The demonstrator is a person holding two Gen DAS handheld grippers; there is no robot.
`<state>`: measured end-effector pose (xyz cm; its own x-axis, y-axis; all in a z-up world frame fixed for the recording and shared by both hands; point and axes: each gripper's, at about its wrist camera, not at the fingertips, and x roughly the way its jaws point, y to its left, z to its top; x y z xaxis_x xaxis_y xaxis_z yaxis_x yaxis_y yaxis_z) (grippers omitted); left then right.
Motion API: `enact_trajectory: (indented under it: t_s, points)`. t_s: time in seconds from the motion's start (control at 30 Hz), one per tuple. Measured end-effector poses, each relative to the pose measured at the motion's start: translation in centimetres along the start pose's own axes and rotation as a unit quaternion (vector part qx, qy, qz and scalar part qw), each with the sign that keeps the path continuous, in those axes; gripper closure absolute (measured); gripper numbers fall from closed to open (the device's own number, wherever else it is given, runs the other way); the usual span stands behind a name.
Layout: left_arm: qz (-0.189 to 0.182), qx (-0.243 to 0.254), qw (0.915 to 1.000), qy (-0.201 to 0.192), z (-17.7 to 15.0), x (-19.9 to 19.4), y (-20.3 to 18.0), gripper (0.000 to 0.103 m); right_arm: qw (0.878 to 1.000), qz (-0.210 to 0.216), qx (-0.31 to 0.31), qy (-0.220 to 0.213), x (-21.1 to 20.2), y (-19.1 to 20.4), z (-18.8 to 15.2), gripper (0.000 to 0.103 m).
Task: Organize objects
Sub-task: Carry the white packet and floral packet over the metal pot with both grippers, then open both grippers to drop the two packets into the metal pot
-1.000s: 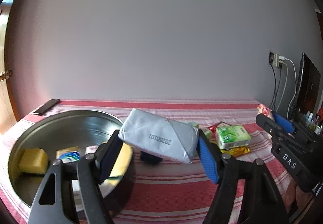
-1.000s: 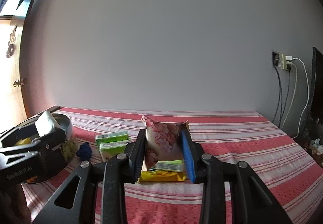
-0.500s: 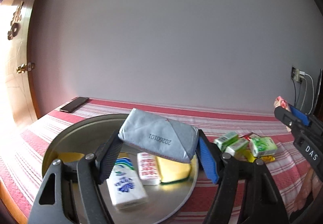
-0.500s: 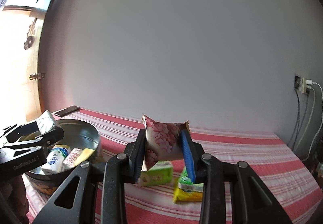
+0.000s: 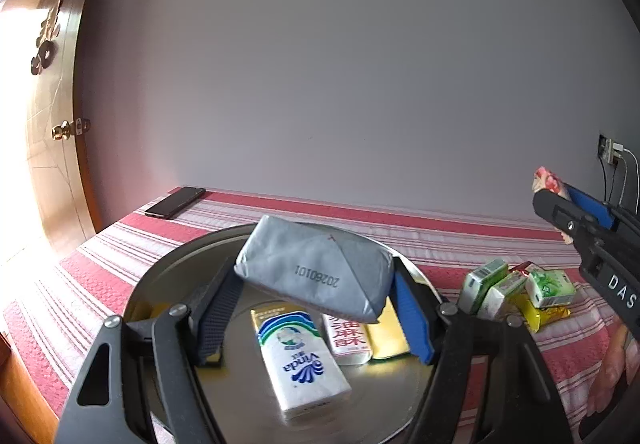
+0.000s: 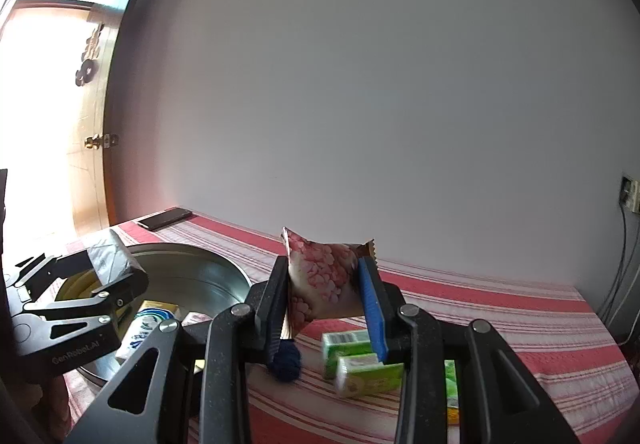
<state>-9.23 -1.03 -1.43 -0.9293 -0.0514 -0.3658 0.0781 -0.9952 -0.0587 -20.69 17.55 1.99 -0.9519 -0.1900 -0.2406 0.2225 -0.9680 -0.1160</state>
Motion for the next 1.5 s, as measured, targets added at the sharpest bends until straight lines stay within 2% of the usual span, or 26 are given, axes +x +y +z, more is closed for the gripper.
enact_trajectory:
  t_s: [0.63, 0.97, 1.5]
  points:
    - [0.029, -0.001, 0.9990, 0.033, -0.3, 1.9, 3.0, 0.030, 0.998, 0.045, -0.037, 0.022, 3.7, 5.4, 1.2, 0.066]
    - [0.048, 0.005, 0.9969, 0.062, -0.3, 3.5, 4.6, 0.030, 0.995, 0.071, -0.053, 0.047, 6.6, 8.2, 1.0, 0.066]
    - [0.052, -0.002, 0.9929, 0.106, -0.5, 5.8, 6.2, 0.030, 0.990, 0.092, -0.059, 0.095, 9.3, 9.1, -0.7, 0.066]
